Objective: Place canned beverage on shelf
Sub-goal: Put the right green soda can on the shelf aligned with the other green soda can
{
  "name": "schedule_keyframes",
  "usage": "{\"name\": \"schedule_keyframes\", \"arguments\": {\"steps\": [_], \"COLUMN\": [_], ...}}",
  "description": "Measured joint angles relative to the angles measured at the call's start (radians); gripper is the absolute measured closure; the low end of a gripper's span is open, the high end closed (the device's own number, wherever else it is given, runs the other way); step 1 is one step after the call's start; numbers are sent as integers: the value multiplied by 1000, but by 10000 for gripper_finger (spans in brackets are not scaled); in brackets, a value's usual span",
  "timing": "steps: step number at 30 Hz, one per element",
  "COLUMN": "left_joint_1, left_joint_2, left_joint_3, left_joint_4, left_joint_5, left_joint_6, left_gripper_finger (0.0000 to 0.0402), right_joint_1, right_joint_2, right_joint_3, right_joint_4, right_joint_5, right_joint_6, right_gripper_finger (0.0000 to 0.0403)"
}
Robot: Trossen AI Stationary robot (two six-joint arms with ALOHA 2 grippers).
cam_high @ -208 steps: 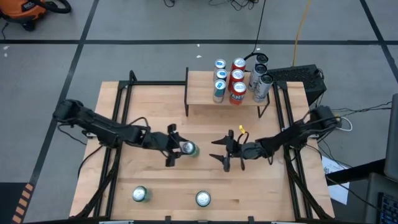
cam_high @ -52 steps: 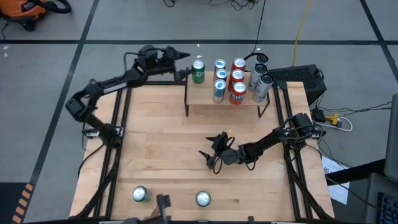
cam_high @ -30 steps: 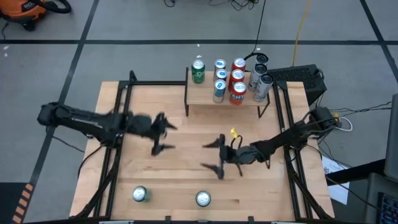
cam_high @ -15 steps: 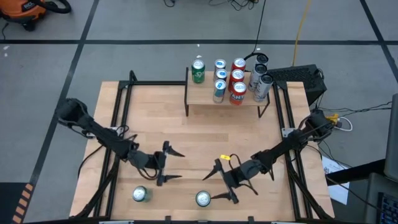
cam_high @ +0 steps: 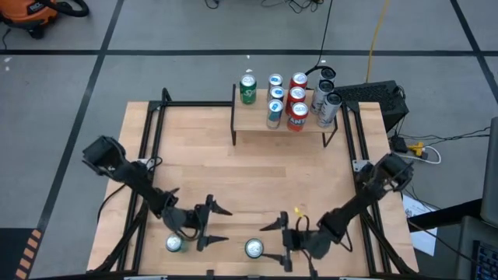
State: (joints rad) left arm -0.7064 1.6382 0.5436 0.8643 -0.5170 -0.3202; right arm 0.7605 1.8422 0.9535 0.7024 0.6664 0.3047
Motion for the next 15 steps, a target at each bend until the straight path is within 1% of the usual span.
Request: {"name": "schedule_keyframes", "arguments": {"steps": [2,4,7,11,15], "left_joint_1": [-19,-25,-27,-26,-26], "left_joint_2": [37,75,137,193,221], "left_joint_3": [32,64,111,151,176], "left_joint_4": [2,5,1,0,1], "left_joint_5": [-44,-60,-61,-45,-41], "left_joint_6": [18,45,65,68,67], "left_gripper_finger": [4,4,4,4,4], "right_joint_1": [21,25,17,13,-2], "right_joint_2": [28,59,120,186,240], "right_joint_3": [9,18,47,106,151], "right_joint_4": [4,8,8,26,21], "right_joint_5": [43,43,39,45,40], "right_joint_6": [13,37,73,38,28], "right_gripper_finger": [48,48,48,48,48]}}
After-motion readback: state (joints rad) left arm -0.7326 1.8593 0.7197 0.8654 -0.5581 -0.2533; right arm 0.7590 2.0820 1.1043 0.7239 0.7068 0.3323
